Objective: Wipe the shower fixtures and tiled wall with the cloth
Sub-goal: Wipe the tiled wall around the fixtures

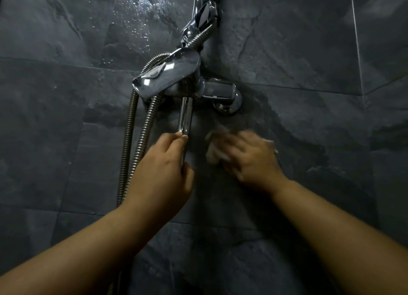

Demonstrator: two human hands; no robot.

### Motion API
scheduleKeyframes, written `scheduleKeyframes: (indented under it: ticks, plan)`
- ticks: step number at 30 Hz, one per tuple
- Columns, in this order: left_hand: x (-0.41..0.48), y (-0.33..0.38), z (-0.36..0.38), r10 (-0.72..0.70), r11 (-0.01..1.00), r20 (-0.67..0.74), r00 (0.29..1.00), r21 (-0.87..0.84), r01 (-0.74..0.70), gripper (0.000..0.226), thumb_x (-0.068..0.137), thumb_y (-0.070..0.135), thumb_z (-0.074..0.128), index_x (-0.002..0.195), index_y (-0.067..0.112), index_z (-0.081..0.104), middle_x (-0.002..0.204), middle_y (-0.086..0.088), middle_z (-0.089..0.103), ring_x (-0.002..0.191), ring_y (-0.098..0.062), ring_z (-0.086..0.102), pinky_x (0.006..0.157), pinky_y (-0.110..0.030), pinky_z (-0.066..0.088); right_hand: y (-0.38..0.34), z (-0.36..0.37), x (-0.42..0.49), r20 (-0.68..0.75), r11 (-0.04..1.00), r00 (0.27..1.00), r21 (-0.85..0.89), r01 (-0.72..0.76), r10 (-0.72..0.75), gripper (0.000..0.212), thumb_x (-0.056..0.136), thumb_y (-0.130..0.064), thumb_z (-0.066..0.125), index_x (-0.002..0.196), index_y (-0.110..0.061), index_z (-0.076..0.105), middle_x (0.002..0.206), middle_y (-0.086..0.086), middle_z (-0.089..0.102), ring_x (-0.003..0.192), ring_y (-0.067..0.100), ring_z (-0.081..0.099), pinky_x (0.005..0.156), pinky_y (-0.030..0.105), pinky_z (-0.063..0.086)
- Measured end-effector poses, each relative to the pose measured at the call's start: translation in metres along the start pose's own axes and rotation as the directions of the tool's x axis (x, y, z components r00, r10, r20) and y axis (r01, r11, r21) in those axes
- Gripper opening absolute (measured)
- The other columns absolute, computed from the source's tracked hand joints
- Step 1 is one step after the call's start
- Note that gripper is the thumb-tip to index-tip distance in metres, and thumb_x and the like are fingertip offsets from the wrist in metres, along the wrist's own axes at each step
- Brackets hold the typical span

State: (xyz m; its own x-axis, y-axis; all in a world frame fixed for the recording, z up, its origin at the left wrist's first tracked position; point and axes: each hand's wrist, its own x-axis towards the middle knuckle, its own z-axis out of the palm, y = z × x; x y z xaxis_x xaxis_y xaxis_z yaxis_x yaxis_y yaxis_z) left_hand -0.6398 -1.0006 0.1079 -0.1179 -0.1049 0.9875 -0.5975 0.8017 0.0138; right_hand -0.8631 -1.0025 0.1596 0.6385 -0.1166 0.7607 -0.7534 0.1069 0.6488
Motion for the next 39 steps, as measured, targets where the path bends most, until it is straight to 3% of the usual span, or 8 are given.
scheduleKeyframes:
  ticks: [4,11,17,22,25,28,34,39]
  plan:
    - [-0.001,0.002,0.005,-0.029,0.998,-0.051,0.998,-0.059,0.026,0.050,0.085,0.011,0.058,0.134,0.005,0.047,0.136,-0.008,0.048,0.122,-0.022,0.049,0.096,-0.018,0.030,-0.052,0.013,-0.003,-0.100,0.913,0.908,0.088,-0.399,0.406,0.049,0.079,-0.029,0.044,0.123,-0.016,0.060,0.127,0.010,0.059,0.117,0.031,0.046,0.106,0.039,0.020]
    - [-0.042,0.023,0.015,-0.353,0.832,-0.071,0.933,-0.480,0.278,0.067,0.086,0.026,0.056,0.144,0.010,0.027,0.141,0.002,0.032,0.117,0.012,0.022,0.094,0.008,0.012,0.001,-0.014,-0.082,0.163,0.955,0.941,0.067,0.288,-0.295,0.038,0.091,-0.029,0.046,0.128,-0.020,0.046,0.131,0.010,0.057,0.124,0.032,0.048,0.105,0.047,0.030]
    - [-0.067,0.032,0.039,-0.619,0.294,0.325,0.715,-0.749,0.594,0.047,0.087,0.023,0.060,0.130,0.017,0.042,0.130,0.000,0.051,0.116,-0.011,0.050,0.105,-0.034,0.038,-0.022,-0.001,-0.049,-0.106,0.725,0.719,0.031,-0.688,0.687,0.053,0.081,-0.030,0.039,0.132,-0.018,0.051,0.140,0.009,0.049,0.129,0.033,0.041,0.109,0.044,0.021]
    - [-0.072,0.058,0.065,-0.390,0.699,0.267,0.881,-0.537,0.472,0.063,0.084,0.018,0.062,0.141,0.016,0.035,0.147,-0.003,0.036,0.137,-0.016,0.030,0.115,-0.028,0.021,-0.004,-0.018,-0.091,0.168,0.997,0.983,0.028,0.070,-0.074,0.051,0.084,-0.033,0.047,0.133,-0.022,0.042,0.137,0.010,0.051,0.128,0.029,0.038,0.107,0.044,0.024]
    - [-0.053,0.070,0.079,-0.219,0.885,0.259,0.941,-0.352,0.303,0.067,0.089,0.027,0.055,0.146,0.020,0.022,0.157,0.005,0.009,0.145,-0.014,-0.002,0.113,-0.021,0.002,0.052,-0.035,-0.089,0.111,0.946,0.940,-0.031,-0.323,0.324,0.054,0.083,-0.038,0.041,0.134,-0.022,0.043,0.140,0.011,0.048,0.128,0.034,0.041,0.106,0.044,0.026]
    - [-0.035,0.080,0.092,-0.152,0.957,0.269,0.951,-0.201,0.210,0.068,0.089,0.038,0.049,0.147,0.027,0.015,0.157,0.012,-0.008,0.143,-0.014,-0.017,0.115,-0.029,0.000,0.035,-0.017,-0.077,-0.119,0.644,0.643,-0.037,-0.764,0.756,0.058,0.084,-0.039,0.034,0.137,-0.017,0.046,0.145,0.011,0.042,0.133,0.036,0.036,0.109,0.050,0.023]
    - [-0.039,0.075,0.124,-0.104,0.994,0.258,0.960,0.050,0.094,0.079,0.085,0.057,0.026,0.148,0.025,-0.009,0.151,0.005,-0.031,0.134,-0.020,-0.036,0.112,-0.036,-0.020,0.034,-0.039,-0.137,0.166,0.998,0.984,-0.035,-0.059,0.064,0.047,0.089,-0.038,0.041,0.134,-0.024,0.040,0.143,0.007,0.044,0.132,0.027,0.034,0.108,0.042,0.023]
    - [-0.040,0.072,0.142,-0.083,0.997,0.148,0.986,0.013,0.082,0.079,0.074,0.056,0.035,0.142,0.015,0.035,0.153,-0.009,0.026,0.140,-0.028,0.008,0.111,-0.034,-0.002,0.107,-0.052,-0.095,0.050,0.778,0.776,-0.036,-0.627,0.628,0.059,0.086,-0.042,0.034,0.140,-0.018,0.041,0.147,0.009,0.040,0.134,0.033,0.035,0.111,0.049,0.027]
